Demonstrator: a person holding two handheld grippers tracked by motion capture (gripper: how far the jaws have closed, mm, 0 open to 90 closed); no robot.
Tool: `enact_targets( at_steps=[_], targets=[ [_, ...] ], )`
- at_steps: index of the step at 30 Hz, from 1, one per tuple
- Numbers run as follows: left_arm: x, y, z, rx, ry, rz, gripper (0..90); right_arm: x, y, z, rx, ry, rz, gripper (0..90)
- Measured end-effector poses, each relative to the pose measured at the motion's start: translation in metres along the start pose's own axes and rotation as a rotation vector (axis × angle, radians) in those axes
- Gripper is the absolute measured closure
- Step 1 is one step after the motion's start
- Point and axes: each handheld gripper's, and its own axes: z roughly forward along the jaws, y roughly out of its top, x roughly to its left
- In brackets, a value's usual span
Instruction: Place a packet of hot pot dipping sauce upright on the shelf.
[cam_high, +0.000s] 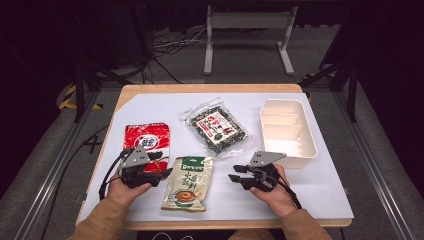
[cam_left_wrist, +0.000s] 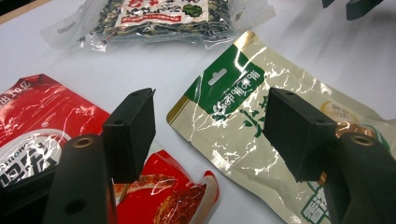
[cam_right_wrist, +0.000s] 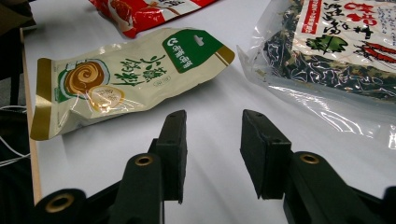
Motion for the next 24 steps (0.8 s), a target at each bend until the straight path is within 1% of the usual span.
enact_targets(
  at_steps=[2,3,5,6,9,12,14,15,16,17,19,21,24],
  targets=[
    [0.002,0.000,-0.002,-0.016,-0.011,-0.024,34.5,0.000,0.001,-0.001,0.001,-0.006,-0.002,60.8],
    [0.002,0.000,-0.002,-0.016,-0.011,-0.024,34.5,0.000,0.002,-0.002,0.000,-0.008,-0.003,60.7],
    [0.005,-0.001,-0.005,-0.048,-0.030,-0.046,34.6,0.000,0.003,-0.004,-0.009,-0.017,-0.002,59.9],
    [0.006,-0.001,-0.007,-0.066,-0.031,-0.052,34.5,0.000,0.003,-0.005,-0.011,-0.022,-0.001,59.6],
    [0.007,-0.002,-0.008,-0.075,-0.030,-0.049,34.5,0.000,0.004,-0.006,-0.018,-0.029,0.003,58.7],
    [0.007,-0.004,-0.009,-0.066,-0.022,-0.049,34.3,0.000,0.006,-0.006,-0.019,-0.032,0.004,55.5],
    [0.006,-0.004,-0.011,-0.071,-0.019,-0.062,34.0,0.003,0.012,-0.005,-0.013,-0.019,-0.005,51.9],
    [0.007,-0.005,-0.012,-0.073,-0.018,-0.060,34.0,0.004,0.015,-0.003,-0.006,-0.011,-0.010,51.2],
    [0.007,-0.005,-0.012,-0.073,-0.018,-0.060,33.9,0.004,0.015,-0.003,-0.006,-0.011,-0.010,51.2],
    [0.007,-0.006,-0.013,-0.080,-0.021,-0.075,33.9,0.006,0.018,-0.002,0.002,-0.004,-0.016,50.9],
    [0.008,-0.007,-0.015,-0.083,-0.018,-0.087,33.9,0.009,0.026,0.002,0.017,0.003,-0.026,50.4],
    [0.008,-0.007,-0.017,-0.087,-0.011,-0.097,33.8,0.010,0.031,0.004,0.018,0.013,-0.029,50.5],
    [0.009,-0.008,-0.018,-0.094,-0.006,-0.096,33.7,0.010,0.037,0.006,0.021,0.019,-0.031,50.2]
  ],
)
